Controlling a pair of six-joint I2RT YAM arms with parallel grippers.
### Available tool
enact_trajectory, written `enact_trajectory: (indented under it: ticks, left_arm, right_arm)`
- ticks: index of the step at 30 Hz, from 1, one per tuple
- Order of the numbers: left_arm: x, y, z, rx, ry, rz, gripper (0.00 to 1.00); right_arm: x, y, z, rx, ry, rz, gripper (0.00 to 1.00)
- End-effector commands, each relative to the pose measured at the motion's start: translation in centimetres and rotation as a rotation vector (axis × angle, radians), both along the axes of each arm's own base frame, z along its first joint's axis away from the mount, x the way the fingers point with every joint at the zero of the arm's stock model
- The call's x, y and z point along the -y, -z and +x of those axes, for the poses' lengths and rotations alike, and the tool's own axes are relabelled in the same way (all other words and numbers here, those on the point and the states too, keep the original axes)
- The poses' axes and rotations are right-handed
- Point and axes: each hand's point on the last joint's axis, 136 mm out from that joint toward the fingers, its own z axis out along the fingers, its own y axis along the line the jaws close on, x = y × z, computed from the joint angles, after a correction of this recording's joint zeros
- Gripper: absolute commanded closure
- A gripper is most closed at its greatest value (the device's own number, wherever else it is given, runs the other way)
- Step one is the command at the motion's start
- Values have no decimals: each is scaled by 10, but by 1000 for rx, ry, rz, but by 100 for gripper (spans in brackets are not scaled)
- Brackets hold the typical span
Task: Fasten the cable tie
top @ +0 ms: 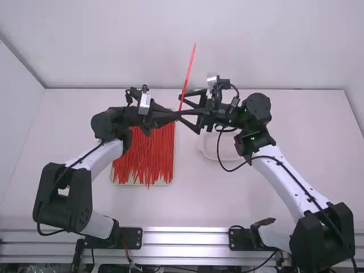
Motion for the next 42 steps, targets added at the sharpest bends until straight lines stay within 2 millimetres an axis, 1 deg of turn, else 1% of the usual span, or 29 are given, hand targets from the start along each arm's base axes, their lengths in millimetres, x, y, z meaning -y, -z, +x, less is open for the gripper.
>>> enact_trajectory:
  ticks: [1,3,4,5,6,7,8,9,11,18,25,27,29,30,31,32,34,35,36,37,40,42]
  left_arm:
    - [1,-9,4,15,-17,-28,99]
    - [1,-9,3,14,-16,-27,99]
    - [0,-9,4,11,-19,-27,99]
    - [-1,-9,5,11,-22,-27,99]
    - [-2,-9,5,10,-24,-28,98]
    - [-2,-9,6,11,-26,-27,98]
    - [-2,-9,6,11,-26,-28,99]
    - [-1,-9,5,10,-24,-28,99]
    - [1,-9,4,12,-17,-28,99]
    - [-1,-8,5,4,-21,-25,99]
    - [-1,-9,5,-5,-21,-27,98]
    - [-3,-9,7,-5,-28,-28,93]
    - [-4,-9,7,-5,-30,-28,90]
    - [-5,-9,8,-5,-34,-28,86]
    - [-6,-9,9,-5,-39,-29,73]
    - [-7,-9,9,-5,-40,-28,64]
    - [-13,-10,14,-5,-63,-31,21]
    - [-17,-10,18,-12,-81,-36,9]
    - [-22,-11,22,-32,-101,-47,1]
    - [-23,-12,24,-37,-109,-51,1]
    - [-41,-13,37,-115,-158,-62,1]
    - [-48,-9,36,-136,-144,-18,1]
  right_arm:
    - [-2,-17,-5,42,0,25,2]
    - [-2,-17,-6,49,-3,26,2]
    - [-2,-17,-7,69,-7,21,11]
    - [-2,-17,-8,79,-9,20,14]
    - [-3,-17,-9,94,-16,18,21]
    - [-3,-17,-14,130,-34,13,49]
    - [-3,-18,-18,159,-55,10,81]
    - [-3,-17,-20,162,-64,8,100]
    - [-3,-17,-21,149,-72,9,100]
    - [-3,-16,-21,144,-77,5,100]
    - [6,-13,-22,132,-104,-13,100]
    - [10,-11,-22,133,-115,-21,100]
    - [12,-10,-22,130,-119,-26,100]
    - [14,-8,-20,116,-116,-32,100]
    - [16,-5,-16,92,-107,-38,100]
    - [17,-3,-15,87,-103,-41,100]
    - [22,3,-12,66,-103,-59,100]
    - [24,5,-11,61,-104,-64,100]
    - [26,6,-11,58,-109,-68,100]
    - [27,7,-11,56,-111,-71,100]
    - [35,15,-7,33,-107,-91,100]
    - [39,21,-3,24,-92,-104,100]
